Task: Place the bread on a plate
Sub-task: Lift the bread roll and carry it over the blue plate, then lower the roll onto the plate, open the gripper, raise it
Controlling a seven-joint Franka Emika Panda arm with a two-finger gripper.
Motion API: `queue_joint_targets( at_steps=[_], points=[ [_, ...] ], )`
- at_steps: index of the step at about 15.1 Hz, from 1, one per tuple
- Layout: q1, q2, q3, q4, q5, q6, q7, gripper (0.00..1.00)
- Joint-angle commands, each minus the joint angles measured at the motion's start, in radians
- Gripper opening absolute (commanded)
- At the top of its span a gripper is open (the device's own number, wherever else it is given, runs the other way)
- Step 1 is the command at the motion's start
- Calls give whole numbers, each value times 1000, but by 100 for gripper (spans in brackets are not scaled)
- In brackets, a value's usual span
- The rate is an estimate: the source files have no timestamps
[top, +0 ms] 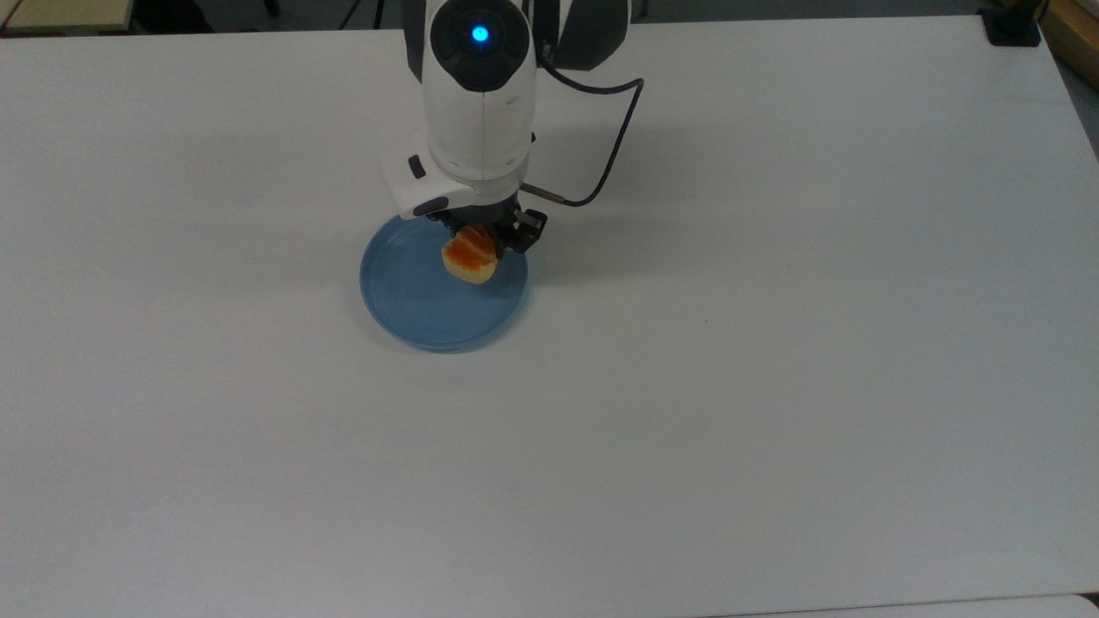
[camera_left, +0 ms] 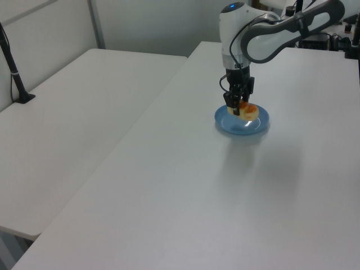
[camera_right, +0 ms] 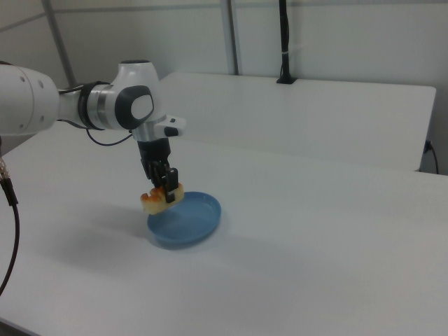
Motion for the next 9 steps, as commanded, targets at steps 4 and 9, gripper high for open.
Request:
queue_joint_targets(
  at_steps=[4, 9],
  points=[
    [5, 89, -34, 46, -5, 76, -10, 52],
    [0, 112, -68, 73, -8, 80, -12, 65]
  ],
)
